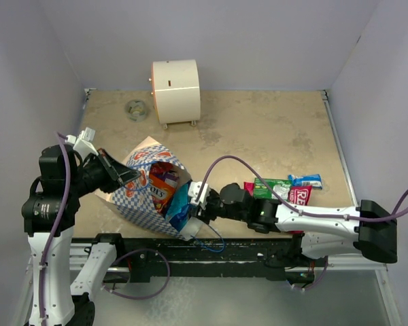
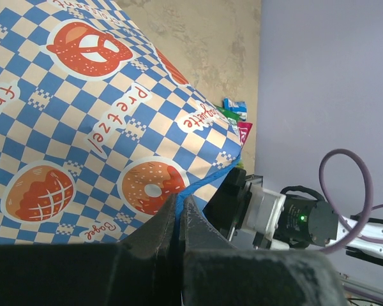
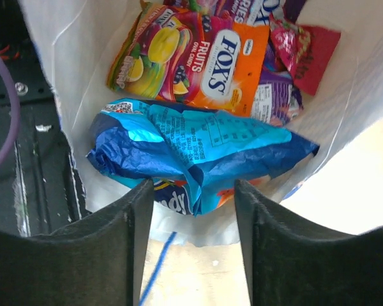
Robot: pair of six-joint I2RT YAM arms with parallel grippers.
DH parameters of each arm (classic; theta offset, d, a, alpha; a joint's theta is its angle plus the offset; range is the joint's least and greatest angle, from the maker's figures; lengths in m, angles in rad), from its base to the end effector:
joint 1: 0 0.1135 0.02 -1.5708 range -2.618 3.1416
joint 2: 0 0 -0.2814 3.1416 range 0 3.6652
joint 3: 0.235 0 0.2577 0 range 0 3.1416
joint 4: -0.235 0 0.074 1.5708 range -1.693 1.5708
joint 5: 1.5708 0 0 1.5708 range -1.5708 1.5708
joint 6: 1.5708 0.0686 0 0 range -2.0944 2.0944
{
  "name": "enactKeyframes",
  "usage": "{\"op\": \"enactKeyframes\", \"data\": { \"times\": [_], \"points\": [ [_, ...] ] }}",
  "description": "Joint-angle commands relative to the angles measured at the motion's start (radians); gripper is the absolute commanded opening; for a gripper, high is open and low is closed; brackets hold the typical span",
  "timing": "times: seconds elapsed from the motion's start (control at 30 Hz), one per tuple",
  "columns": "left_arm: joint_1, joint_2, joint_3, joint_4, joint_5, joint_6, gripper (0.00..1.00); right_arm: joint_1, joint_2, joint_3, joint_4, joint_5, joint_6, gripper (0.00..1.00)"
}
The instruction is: Take the snacks out of the paper bag
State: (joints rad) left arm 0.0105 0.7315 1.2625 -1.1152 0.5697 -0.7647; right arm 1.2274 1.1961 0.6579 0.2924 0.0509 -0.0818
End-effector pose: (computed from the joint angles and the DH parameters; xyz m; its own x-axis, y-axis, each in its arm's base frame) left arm 0.1066 -0.0359 0.4075 -0.7033 -0.5904 -0.3960 -0.0635 0.6070 -0.7922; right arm 0.1047 0.2824 0.2638 -0.0062 -0.2596 -0.9657 -0.9274 0.3627 -0.0916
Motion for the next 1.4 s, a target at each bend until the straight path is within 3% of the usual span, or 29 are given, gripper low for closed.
{"op": "enactKeyframes", "data": {
  "times": [0.0, 0.1, 0.13, 0.2, 0.37, 0.5, 0.67, 0.77, 0.83, 1.13, 1.23, 1.37],
  "points": [
    [-0.004, -0.005, 0.032, 0.031, 0.001, 0.017, 0.00, 0.002, -0.071, 0.088, -0.116, -0.140, -0.272, 0.62],
    [-0.004, -0.007, 0.029, 0.035, 0.004, 0.015, 0.00, 0.002, -0.121, 0.082, -0.144, -0.221, -0.406, 0.90],
    [-0.003, -0.008, 0.029, 0.035, 0.005, 0.015, 0.00, 0.002, -0.135, 0.074, -0.148, -0.257, -0.463, 0.94],
    [-0.003, -0.008, 0.028, 0.036, 0.004, 0.015, 0.00, 0.002, -0.149, 0.066, -0.185, -0.335, -0.621, 0.98],
    [-0.004, -0.018, 0.019, 0.040, 0.004, 0.006, 0.00, 0.001, -0.056, 0.110, -0.251, -0.335, -0.860, 1.00],
    [-0.003, -0.024, 0.018, 0.038, 0.007, 0.005, 0.00, -0.001, 0.113, 0.202, -0.335, -0.355, -0.987, 0.92],
    [-0.004, -0.023, 0.018, 0.032, 0.010, 0.005, 0.00, -0.001, 0.227, 0.285, -0.329, -0.382, -1.017, 0.79],
    [-0.003, -0.024, 0.018, 0.032, 0.013, 0.005, 0.00, -0.001, 0.268, 0.308, -0.346, -0.383, -1.020, 0.63],
    [-0.003, -0.025, 0.018, 0.033, 0.013, 0.006, 0.00, -0.002, 0.276, 0.312, -0.370, -0.374, -1.028, 0.54],
    [-0.004, -0.033, 0.001, 0.039, 0.014, 0.004, 0.00, -0.001, 0.229, 0.322, -0.422, -0.461, -0.990, 0.31],
    [-0.003, -0.032, 0.001, 0.042, 0.015, 0.004, 0.00, -0.002, 0.230, 0.338, -0.450, -0.460, -0.992, 0.18],
    [-0.003, -0.032, 0.003, 0.040, 0.015, 0.005, 0.00, -0.002, 0.216, 0.405, -0.525, -0.462, -0.991, 0.12]
  ]
}}
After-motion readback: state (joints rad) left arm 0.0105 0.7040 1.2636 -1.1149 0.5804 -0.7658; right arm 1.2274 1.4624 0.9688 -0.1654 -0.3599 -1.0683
